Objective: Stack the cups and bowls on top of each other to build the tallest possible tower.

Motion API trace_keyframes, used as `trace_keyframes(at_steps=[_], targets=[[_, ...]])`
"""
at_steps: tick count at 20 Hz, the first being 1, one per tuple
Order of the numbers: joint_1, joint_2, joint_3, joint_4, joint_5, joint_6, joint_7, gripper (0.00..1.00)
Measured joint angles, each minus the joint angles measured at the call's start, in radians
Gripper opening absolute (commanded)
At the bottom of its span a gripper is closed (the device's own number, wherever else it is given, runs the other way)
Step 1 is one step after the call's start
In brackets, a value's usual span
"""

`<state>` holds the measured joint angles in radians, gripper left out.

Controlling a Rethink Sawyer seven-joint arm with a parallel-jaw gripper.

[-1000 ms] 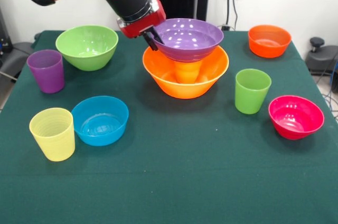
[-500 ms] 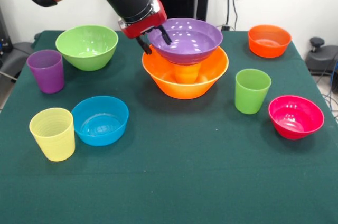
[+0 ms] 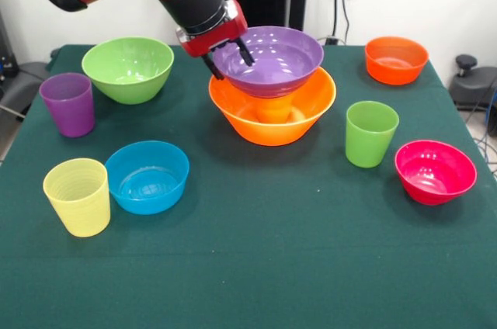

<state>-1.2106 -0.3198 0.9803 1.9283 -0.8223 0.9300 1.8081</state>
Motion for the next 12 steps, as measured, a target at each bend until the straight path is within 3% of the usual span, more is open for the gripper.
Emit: trace_keyframes(at_steps=[7, 12], targets=[[0.001, 0.000, -0.002, 0.000, -0.001, 0.000, 0.000, 1.00], [-0.006, -0.036, 0.005, 0.001, 0.033, 0.000, 0.000, 1.00]])
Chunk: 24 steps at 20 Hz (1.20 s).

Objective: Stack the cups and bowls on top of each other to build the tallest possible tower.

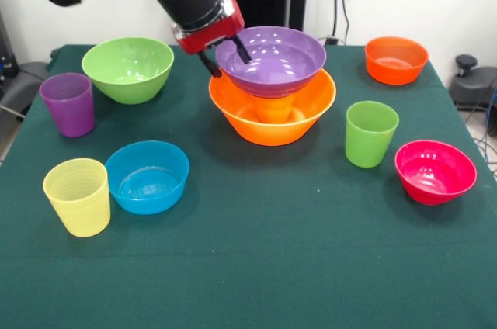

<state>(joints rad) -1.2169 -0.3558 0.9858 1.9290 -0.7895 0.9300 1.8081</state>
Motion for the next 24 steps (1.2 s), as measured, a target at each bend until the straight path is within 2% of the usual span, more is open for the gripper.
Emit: trace_keyframes(at_steps=[7, 15, 20, 24], targets=[[-0.006, -0.105, 0.011, 0.002, 0.038, 0.004, 0.000, 1.00], [-0.022, -0.264, 0.045, 0.005, 0.121, 0.078, 0.000, 1.00], [-0.020, -0.346, 0.052, 0.005, 0.127, 0.123, 0.000, 1.00], [-0.004, -0.337, 0.037, -0.016, 0.094, 0.130, 0.000, 1.00]])
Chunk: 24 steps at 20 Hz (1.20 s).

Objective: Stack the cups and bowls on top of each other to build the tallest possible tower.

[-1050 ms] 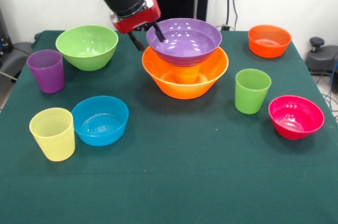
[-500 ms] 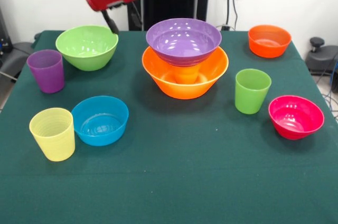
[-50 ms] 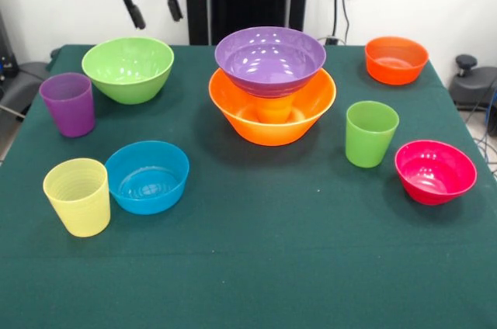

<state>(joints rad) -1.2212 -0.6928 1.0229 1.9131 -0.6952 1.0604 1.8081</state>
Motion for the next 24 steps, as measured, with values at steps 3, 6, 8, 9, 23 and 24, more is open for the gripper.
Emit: trace_keyframes(at_steps=[3, 6, 8, 9, 23, 24], targets=[[0.007, 0.021, -0.013, -0.018, -0.031, 0.000, 0.000, 1.00], [0.005, 0.042, -0.024, -0.028, -0.055, 0.000, 0.000, 1.00], [0.000, 0.043, -0.027, -0.025, -0.066, -0.001, 0.000, 1.00], [-0.002, 0.042, -0.027, -0.024, -0.067, -0.001, 0.000, 1.00], [-0.031, -0.068, -0.027, 0.117, -0.069, -0.104, 0.000, 1.00], [-0.031, -0.068, -0.027, 0.120, -0.070, -0.113, 0.000, 1.00]])
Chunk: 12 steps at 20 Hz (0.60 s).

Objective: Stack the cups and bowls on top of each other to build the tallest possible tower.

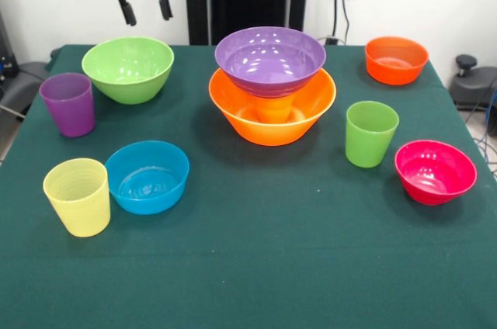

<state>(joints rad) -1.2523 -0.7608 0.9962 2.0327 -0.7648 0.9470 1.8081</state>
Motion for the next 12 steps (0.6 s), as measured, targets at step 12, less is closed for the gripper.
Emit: trace_keyframes(at_steps=[12], targets=[[0.022, 0.125, -0.034, -0.135, -0.006, -0.011, -0.001, 1.00]])
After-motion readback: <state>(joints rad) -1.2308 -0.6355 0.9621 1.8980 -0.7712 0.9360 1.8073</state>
